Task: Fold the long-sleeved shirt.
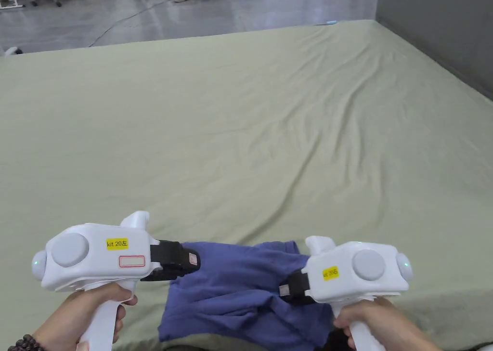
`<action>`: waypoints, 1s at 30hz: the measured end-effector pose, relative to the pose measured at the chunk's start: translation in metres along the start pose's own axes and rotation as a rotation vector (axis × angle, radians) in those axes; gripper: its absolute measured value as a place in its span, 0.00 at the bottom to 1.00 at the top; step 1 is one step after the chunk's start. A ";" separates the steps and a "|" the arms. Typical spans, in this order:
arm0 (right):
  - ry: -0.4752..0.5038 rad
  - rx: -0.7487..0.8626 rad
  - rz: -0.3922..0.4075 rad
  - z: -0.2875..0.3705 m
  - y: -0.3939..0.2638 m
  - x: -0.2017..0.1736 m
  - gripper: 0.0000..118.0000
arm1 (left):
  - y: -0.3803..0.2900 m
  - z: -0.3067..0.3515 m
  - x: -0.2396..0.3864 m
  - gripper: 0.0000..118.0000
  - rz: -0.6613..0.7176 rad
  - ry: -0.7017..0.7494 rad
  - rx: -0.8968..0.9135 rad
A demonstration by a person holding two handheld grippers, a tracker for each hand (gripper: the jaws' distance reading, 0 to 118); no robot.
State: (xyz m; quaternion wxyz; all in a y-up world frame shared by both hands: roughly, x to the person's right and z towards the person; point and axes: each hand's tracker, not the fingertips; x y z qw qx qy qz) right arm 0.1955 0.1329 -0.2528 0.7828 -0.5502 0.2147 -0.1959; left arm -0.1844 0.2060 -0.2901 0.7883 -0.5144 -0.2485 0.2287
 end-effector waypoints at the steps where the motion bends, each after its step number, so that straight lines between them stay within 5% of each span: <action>1: 0.055 0.018 -0.032 0.002 0.001 0.008 0.00 | -0.003 0.004 -0.006 0.28 0.009 0.007 0.005; 4: 0.050 0.006 -0.054 0.007 0.006 0.020 0.00 | -0.011 0.008 -0.026 0.82 0.042 0.027 0.018; 12: 0.030 0.022 -0.049 0.005 0.003 0.018 0.00 | -0.018 -0.046 -0.087 0.85 0.280 -0.134 -0.068; 15: 0.031 0.028 -0.076 0.004 0.002 0.017 0.00 | -0.012 -0.051 -0.078 0.86 0.173 -0.114 -0.026; 23: -0.002 0.031 -0.063 -0.002 0.006 0.010 0.00 | -0.013 -0.067 -0.077 0.86 0.182 -0.290 -0.021; 24: -0.003 0.030 -0.063 -0.002 0.006 0.010 0.00 | -0.014 -0.073 -0.076 0.82 0.186 -0.304 -0.017; 25: -0.003 0.029 -0.064 -0.002 0.006 0.010 0.00 | -0.014 -0.077 -0.075 0.64 0.185 -0.308 -0.011; 26: -0.003 0.028 -0.064 -0.002 0.006 0.010 0.00 | -0.014 -0.083 -0.072 0.28 0.182 -0.301 -0.011; 27: -0.002 0.028 -0.067 -0.002 0.007 0.010 0.00 | -0.014 -0.090 -0.069 0.04 0.167 -0.230 -0.018; 30: -0.035 0.021 -0.062 0.002 0.009 0.000 0.00 | -0.009 -0.086 -0.054 0.04 0.049 -0.169 -0.011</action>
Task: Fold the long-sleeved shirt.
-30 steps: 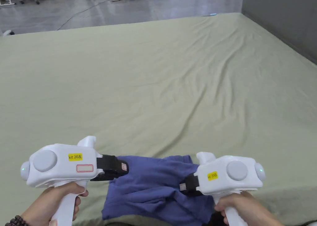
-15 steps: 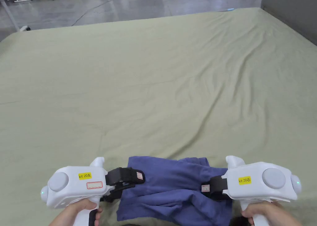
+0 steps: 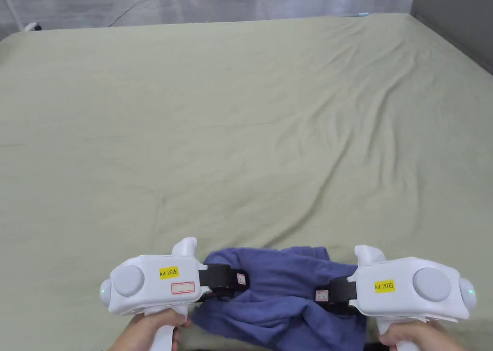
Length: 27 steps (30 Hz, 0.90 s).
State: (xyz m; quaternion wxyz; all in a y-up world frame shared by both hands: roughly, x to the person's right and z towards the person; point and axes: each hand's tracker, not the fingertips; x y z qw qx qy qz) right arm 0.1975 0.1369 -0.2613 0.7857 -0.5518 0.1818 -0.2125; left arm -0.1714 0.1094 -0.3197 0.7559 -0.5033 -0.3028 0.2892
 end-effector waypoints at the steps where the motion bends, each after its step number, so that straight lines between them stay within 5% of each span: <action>1: -0.025 0.001 0.008 0.001 0.001 -0.004 0.00 | 0.002 0.004 0.001 0.04 0.006 -0.001 -0.003; 5: -0.205 0.139 0.224 0.009 0.006 -0.069 0.00 | 0.015 0.042 0.001 0.04 -0.064 0.013 0.022; 15: -0.075 0.373 0.669 -0.090 0.033 -0.317 0.00 | 0.047 0.237 -0.112 0.04 -0.075 0.263 0.163; 20: 0.076 0.288 0.714 -0.169 0.027 -0.418 0.00 | 0.050 0.352 -0.188 0.05 0.007 0.402 0.242; 25: 0.155 0.232 0.737 -0.212 0.013 -0.469 0.00 | 0.051 0.400 -0.232 0.05 0.105 0.411 0.267; 27: 0.159 0.215 0.752 -0.216 0.008 -0.472 0.00 | 0.054 0.392 -0.228 0.23 0.108 0.464 0.258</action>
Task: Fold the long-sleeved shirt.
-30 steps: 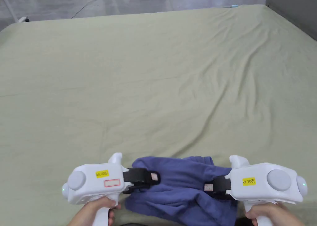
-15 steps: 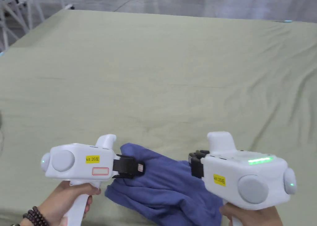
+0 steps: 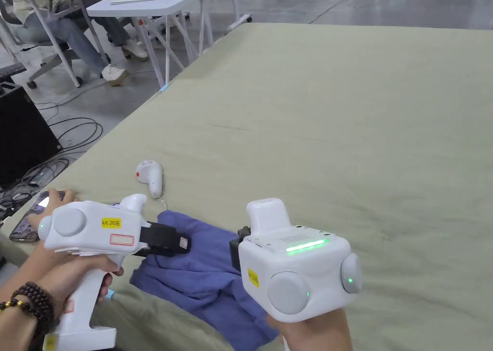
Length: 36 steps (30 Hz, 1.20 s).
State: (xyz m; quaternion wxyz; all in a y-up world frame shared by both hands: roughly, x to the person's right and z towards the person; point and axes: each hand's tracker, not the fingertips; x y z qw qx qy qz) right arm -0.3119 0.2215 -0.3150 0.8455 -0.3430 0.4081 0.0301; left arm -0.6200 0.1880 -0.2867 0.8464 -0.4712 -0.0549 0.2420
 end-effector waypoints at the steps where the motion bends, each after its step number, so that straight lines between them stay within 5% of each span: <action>1: -0.002 -0.007 0.009 0.000 -0.001 0.000 0.00 | 0.000 0.001 0.004 0.54 -0.013 0.056 0.028; 2: -0.008 -0.012 0.017 0.002 -0.002 0.002 0.00 | -0.001 0.002 0.006 0.74 -0.014 0.070 0.055; 3: -0.012 -0.013 0.023 0.006 -0.003 0.005 0.00 | -0.001 0.003 0.010 0.80 -0.007 0.051 0.054; 7: -0.047 0.008 -0.001 0.037 -0.001 0.026 0.00 | 0.003 0.024 0.029 0.80 -0.057 0.183 0.099; 9: -0.062 0.035 -0.012 0.061 0.004 0.039 0.00 | 0.004 0.038 0.045 0.69 -0.070 0.220 0.127; 11: -0.091 0.092 -0.002 0.095 0.008 0.050 0.00 | 0.003 0.057 0.070 0.19 -0.127 0.258 0.214; 12: -0.110 0.119 0.004 0.113 0.011 0.059 0.00 | 0.002 0.064 0.090 0.06 -0.180 0.336 0.280; 14: -0.147 0.169 0.017 0.148 0.014 0.073 0.00 | 0.001 0.073 0.129 0.03 -0.262 0.436 0.347; 16: -0.205 0.222 0.028 0.187 0.016 0.091 0.00 | -0.003 0.083 0.167 0.00 -0.299 0.319 0.395; 19: -0.280 0.320 0.005 0.252 0.015 0.119 0.00 | -0.015 0.088 0.248 0.00 -0.437 0.383 0.528; 24: -0.427 0.471 -0.016 0.356 0.006 0.165 0.00 | -0.045 0.092 0.391 0.00 -0.576 0.181 0.787; 29: -0.626 0.574 -0.022 0.438 -0.012 0.207 0.00 | -0.079 0.077 0.512 0.00 -0.657 0.060 0.969; 36: -0.832 0.610 -0.056 0.489 -0.059 0.247 0.00 | -0.124 0.007 0.574 0.00 -0.614 0.164 1.141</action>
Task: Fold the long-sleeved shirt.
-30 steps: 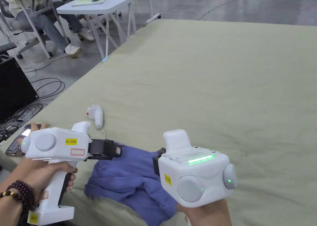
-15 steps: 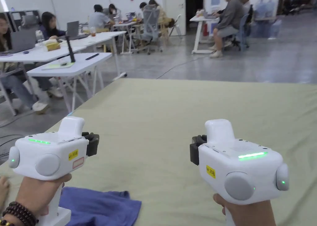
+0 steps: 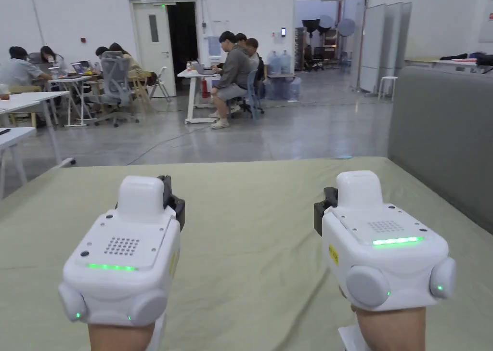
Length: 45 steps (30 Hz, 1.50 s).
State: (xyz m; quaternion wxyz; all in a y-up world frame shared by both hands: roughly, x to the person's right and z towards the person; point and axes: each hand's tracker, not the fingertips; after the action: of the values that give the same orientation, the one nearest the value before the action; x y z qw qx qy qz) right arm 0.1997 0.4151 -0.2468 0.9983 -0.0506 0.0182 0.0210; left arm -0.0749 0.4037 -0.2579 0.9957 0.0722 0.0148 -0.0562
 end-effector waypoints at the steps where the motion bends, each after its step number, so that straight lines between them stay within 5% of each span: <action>1: -0.014 0.003 0.017 0.008 -0.009 0.006 0.00 | -0.011 0.009 0.007 0.00 0.054 -0.003 -0.002; 10: -0.075 0.016 0.032 0.045 -0.076 0.012 0.00 | -0.078 0.059 0.033 0.00 0.106 -0.003 -0.129; 32: -0.065 0.006 0.040 0.048 -0.096 0.002 0.00 | -0.077 0.073 0.014 0.00 0.134 -0.023 -0.169; 33: -0.062 0.004 0.036 0.048 -0.096 0.004 0.01 | -0.078 0.073 0.014 0.00 0.145 -0.026 -0.171; 34: -0.062 0.002 0.030 0.049 -0.096 0.007 0.18 | -0.078 0.073 0.013 0.01 0.157 -0.018 -0.168; 35: -0.056 -0.004 0.022 0.048 -0.096 0.009 0.42 | -0.079 0.074 0.012 0.09 0.166 -0.015 -0.164; 36: -0.051 -0.018 0.015 0.046 -0.096 0.010 0.71 | -0.080 0.073 0.012 0.32 0.166 -0.010 -0.161; 37: -0.063 -0.030 0.017 0.044 -0.097 0.010 0.99 | -0.081 0.070 0.010 0.80 0.171 -0.018 -0.167; 38: -0.102 -0.038 0.026 0.044 -0.098 0.010 1.00 | -0.082 0.066 0.009 1.00 0.177 -0.054 -0.186; 45: -0.103 0.002 0.023 0.044 -0.103 0.002 1.00 | -0.091 0.073 0.014 1.00 0.090 -0.058 -0.158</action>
State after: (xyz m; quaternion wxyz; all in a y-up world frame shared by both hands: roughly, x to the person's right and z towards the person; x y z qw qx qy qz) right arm 0.2072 0.3178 -0.1924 0.9977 -0.0482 -0.0328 0.0352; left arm -0.0698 0.3023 -0.1995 0.9998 -0.0077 -0.0126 -0.0122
